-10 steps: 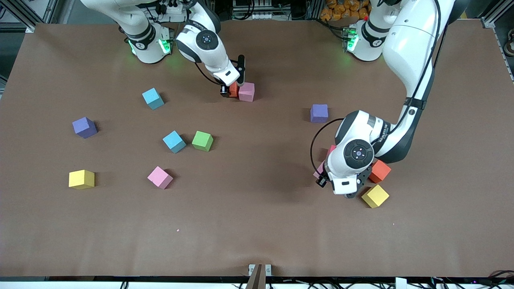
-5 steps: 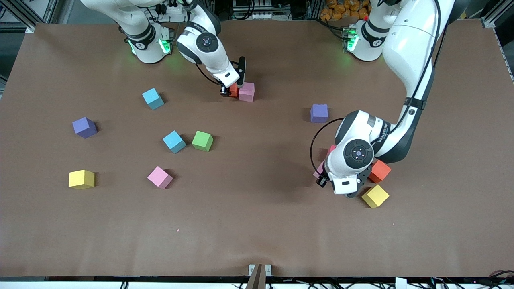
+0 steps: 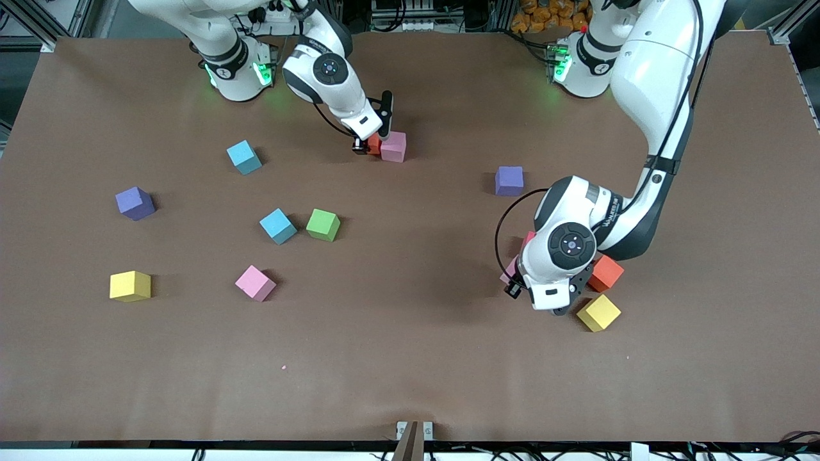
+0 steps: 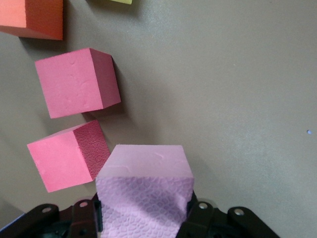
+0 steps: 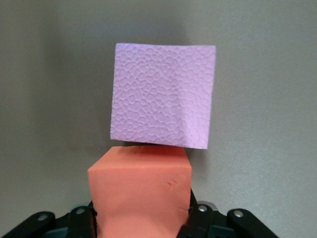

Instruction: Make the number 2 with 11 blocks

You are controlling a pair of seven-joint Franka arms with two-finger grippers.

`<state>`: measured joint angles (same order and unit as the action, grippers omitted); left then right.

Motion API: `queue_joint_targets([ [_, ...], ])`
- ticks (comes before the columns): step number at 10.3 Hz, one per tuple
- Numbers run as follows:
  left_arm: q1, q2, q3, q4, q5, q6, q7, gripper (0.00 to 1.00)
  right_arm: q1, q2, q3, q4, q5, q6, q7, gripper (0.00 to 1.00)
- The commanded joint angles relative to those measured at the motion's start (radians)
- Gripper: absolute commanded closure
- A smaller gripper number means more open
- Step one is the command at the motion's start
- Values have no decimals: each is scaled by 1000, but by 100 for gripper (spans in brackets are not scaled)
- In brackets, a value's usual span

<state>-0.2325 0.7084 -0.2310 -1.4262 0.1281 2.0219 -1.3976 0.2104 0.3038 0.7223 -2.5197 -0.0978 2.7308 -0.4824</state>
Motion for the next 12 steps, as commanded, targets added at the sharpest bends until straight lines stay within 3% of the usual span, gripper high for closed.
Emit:
queue_joint_targets([
  [1, 5, -24, -4, -22, -2, -14, -20, 97, -6, 29, 2, 4, -36, 15, 22, 88],
  [12, 5, -24, -4, -30, -2, -14, -23, 96, -6, 51, -32, 28, -56, 27, 28, 88],
])
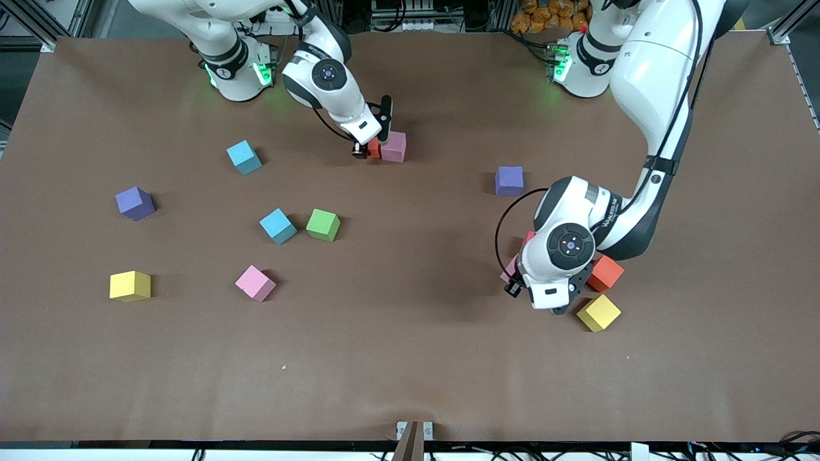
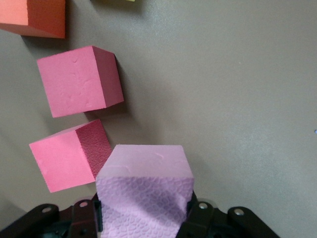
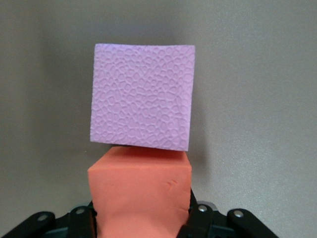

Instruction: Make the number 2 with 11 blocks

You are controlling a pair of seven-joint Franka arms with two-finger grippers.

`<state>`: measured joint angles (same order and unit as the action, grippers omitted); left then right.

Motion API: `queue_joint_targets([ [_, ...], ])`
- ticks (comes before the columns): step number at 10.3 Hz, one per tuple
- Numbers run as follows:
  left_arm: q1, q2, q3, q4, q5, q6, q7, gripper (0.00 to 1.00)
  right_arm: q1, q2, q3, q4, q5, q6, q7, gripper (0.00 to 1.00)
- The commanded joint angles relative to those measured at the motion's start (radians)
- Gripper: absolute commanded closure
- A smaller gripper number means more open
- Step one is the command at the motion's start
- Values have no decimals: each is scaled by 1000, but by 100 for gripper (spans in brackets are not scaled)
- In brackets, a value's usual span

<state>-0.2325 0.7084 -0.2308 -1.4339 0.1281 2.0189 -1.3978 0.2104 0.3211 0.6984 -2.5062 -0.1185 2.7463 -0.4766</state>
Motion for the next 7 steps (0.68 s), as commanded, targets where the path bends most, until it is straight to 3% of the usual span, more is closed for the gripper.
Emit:
queue_joint_targets([
  [1, 5, -24, -4, -22, -2, -11, -23, 97, -5, 41, -10, 17, -35, 13, 22, 88],
  [7, 4, -23, -4, -23, -4, -11, -24, 96, 4, 56, -8, 32, -36, 12, 49, 85],
])
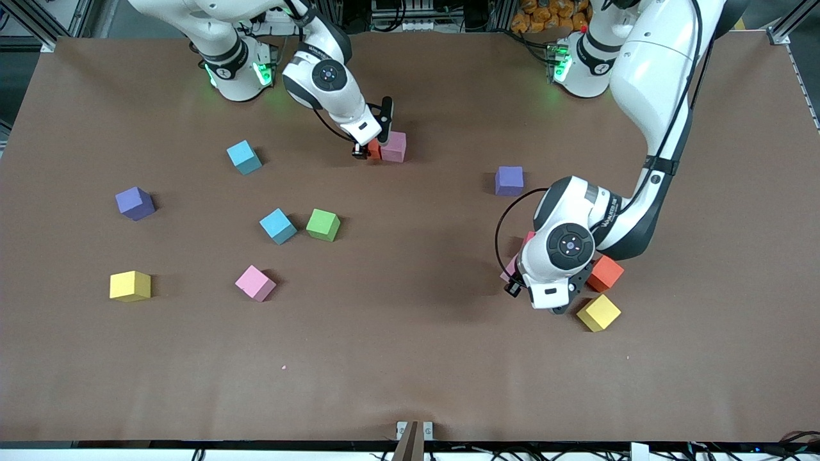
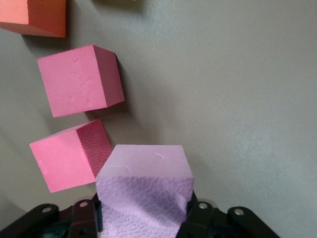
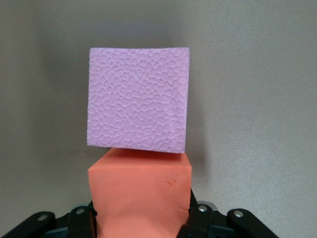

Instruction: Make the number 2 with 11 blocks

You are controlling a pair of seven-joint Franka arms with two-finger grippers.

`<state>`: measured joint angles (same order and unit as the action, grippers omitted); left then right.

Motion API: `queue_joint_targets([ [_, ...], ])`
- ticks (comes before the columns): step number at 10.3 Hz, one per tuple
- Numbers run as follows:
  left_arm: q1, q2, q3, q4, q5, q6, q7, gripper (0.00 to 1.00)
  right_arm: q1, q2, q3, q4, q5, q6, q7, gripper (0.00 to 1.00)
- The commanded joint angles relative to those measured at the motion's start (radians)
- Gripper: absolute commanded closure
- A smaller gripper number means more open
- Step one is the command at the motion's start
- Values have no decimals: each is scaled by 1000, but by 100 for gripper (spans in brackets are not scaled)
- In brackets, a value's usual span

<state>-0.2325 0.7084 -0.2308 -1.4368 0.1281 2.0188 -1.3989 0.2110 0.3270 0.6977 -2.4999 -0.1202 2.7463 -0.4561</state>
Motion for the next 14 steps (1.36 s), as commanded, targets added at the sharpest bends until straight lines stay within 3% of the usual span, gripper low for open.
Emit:
queue_joint_targets([
  [1, 4, -23, -4, -20, -4, -11, -23, 96, 4, 52, -9, 26, -35, 13, 28, 75],
  [3, 2, -24, -4, -20, -4, -11, -26, 97, 2, 50, -17, 30, -35, 13, 28, 41],
  [4, 2, -24, -4, -20, -4, -11, -26, 97, 2, 52, -18, 33, -41, 13, 28, 2],
  [6, 1, -24, -4, -22, -4, -11, -29, 96, -2, 52, -18, 41, -104, 13, 28, 0],
  [10, -1, -24, -4, -22, -2, -11, -54, 96, -5, 46, -14, 44, -95, -5, 130, 0],
  [14, 4, -113, -7, -121, -92, -19, -116, 97, -5, 14, 34, 44, -95, -72, 185, 0],
])
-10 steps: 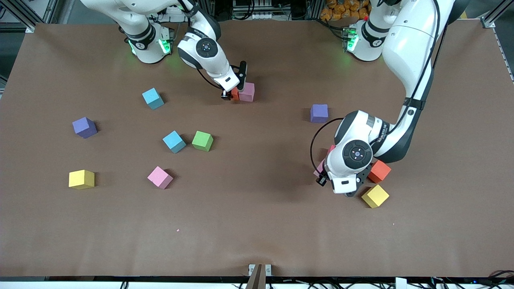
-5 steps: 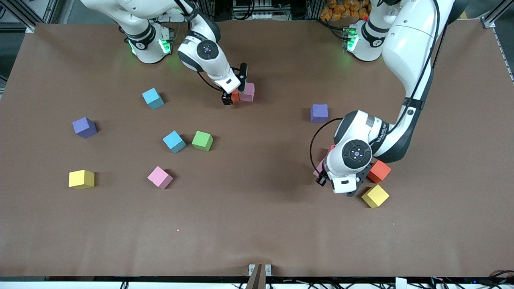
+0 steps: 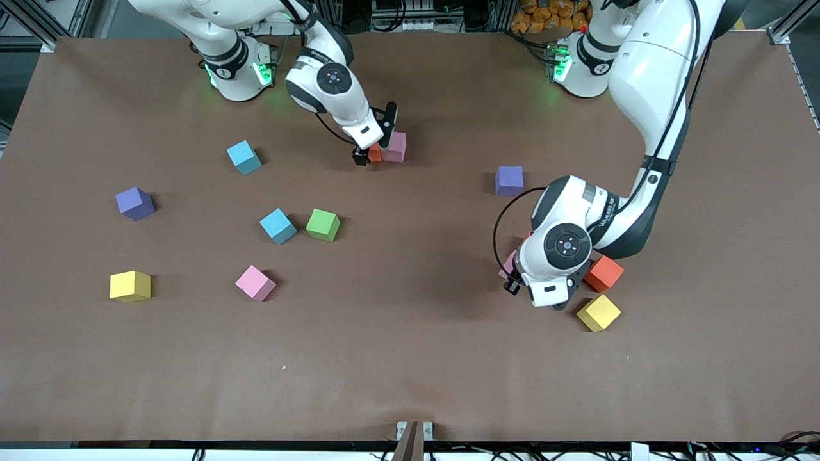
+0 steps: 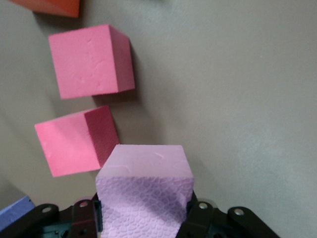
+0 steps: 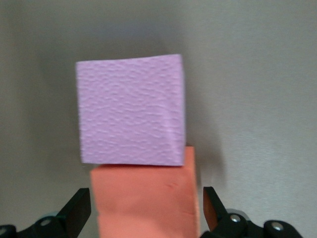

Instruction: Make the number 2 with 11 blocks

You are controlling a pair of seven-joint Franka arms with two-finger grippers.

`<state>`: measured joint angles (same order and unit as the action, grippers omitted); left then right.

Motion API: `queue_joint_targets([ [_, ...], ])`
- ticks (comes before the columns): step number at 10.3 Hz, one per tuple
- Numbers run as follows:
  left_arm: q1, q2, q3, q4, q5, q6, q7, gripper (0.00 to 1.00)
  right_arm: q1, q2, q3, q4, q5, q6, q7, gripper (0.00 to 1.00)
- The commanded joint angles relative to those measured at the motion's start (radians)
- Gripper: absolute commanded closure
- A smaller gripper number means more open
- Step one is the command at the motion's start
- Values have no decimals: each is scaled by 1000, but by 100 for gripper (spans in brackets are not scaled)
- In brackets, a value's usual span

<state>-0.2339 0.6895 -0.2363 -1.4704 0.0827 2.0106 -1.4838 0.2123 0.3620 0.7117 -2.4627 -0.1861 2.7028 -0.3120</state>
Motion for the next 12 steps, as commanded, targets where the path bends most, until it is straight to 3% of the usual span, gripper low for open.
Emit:
queue_joint_targets([
  [1, 5, -149, -2, -138, -66, -9, -70, 97, -7, -24, 26, 7, -29, -29, 40, 0],
  [6, 2, -445, -5, -529, -158, 201, -266, 97, -11, -90, 49, 7, -30, -54, 24, 0],
  [9, 4, -524, -60, -693, -158, 278, -427, 96, -11, -164, 51, 7, -30, -125, -1, 0],
  [12, -1, -539, -165, -772, -159, 370, -591, 96, -82, -276, 48, 14, -27, -182, -32, 0],
])
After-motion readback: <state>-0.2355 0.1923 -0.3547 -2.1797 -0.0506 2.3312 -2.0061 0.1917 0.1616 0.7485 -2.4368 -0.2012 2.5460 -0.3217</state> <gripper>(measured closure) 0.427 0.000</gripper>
